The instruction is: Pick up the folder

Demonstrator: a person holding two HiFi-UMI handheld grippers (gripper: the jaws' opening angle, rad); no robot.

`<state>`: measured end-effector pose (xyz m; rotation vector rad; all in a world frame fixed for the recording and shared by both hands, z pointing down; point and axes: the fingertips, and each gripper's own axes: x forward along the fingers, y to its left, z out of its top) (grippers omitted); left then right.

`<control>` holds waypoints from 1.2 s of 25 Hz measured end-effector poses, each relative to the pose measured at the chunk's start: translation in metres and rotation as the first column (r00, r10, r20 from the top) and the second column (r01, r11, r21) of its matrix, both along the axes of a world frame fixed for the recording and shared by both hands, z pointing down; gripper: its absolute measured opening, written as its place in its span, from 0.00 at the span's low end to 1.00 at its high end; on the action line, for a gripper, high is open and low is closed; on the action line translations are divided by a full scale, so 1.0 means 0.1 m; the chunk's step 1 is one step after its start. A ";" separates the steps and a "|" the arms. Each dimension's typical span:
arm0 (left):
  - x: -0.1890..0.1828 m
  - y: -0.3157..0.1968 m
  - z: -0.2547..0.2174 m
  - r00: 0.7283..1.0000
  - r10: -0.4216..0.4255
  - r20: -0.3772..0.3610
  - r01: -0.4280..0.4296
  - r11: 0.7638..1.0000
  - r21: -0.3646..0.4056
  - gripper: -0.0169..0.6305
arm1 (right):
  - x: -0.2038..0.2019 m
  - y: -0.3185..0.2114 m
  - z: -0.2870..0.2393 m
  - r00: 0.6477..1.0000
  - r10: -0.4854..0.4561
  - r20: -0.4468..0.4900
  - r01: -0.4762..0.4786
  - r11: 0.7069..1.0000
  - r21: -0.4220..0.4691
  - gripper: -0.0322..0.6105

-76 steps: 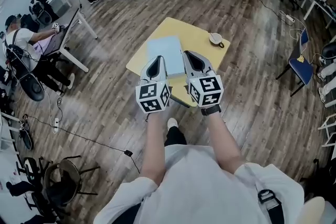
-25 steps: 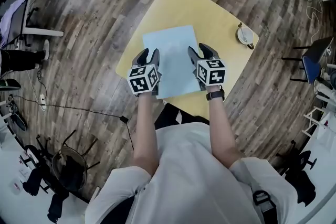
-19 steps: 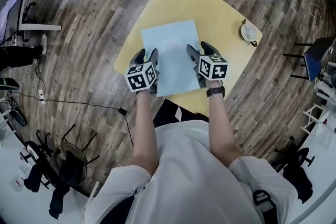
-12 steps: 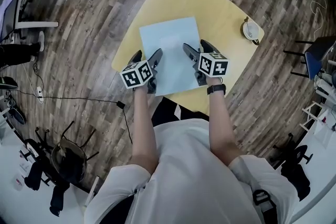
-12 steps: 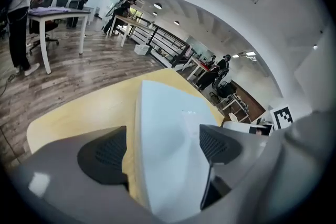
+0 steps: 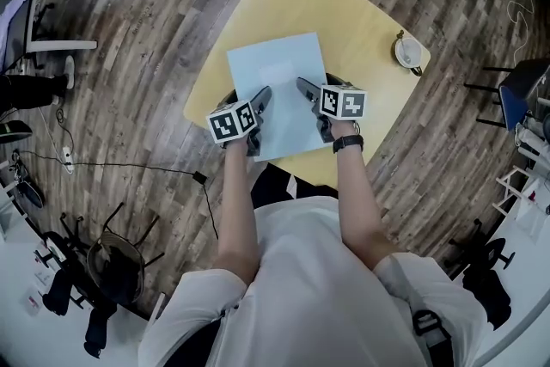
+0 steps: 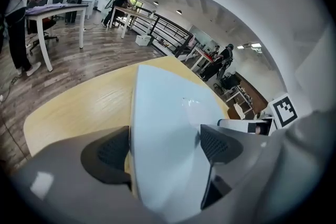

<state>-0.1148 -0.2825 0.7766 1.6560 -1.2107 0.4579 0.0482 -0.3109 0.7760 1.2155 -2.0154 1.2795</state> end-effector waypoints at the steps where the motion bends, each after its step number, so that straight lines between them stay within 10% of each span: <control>1: 0.00 0.00 0.01 1.000 0.002 0.016 -0.002 1.000 -0.001 0.69 | 0.00 0.00 0.00 1.000 -0.005 -0.008 0.005 1.000 -0.008 0.60; 12: -0.02 0.19 -0.04 0.996 0.087 0.027 -0.086 0.995 -0.045 0.67 | 0.00 0.32 -0.03 1.000 0.029 -0.003 -0.029 0.997 -0.077 0.60; 30: -0.01 -0.05 -0.95 0.989 0.136 0.058 -0.143 0.978 0.150 0.67 | 0.01 0.17 -1.01 0.998 0.050 -0.036 -0.045 0.990 0.133 0.60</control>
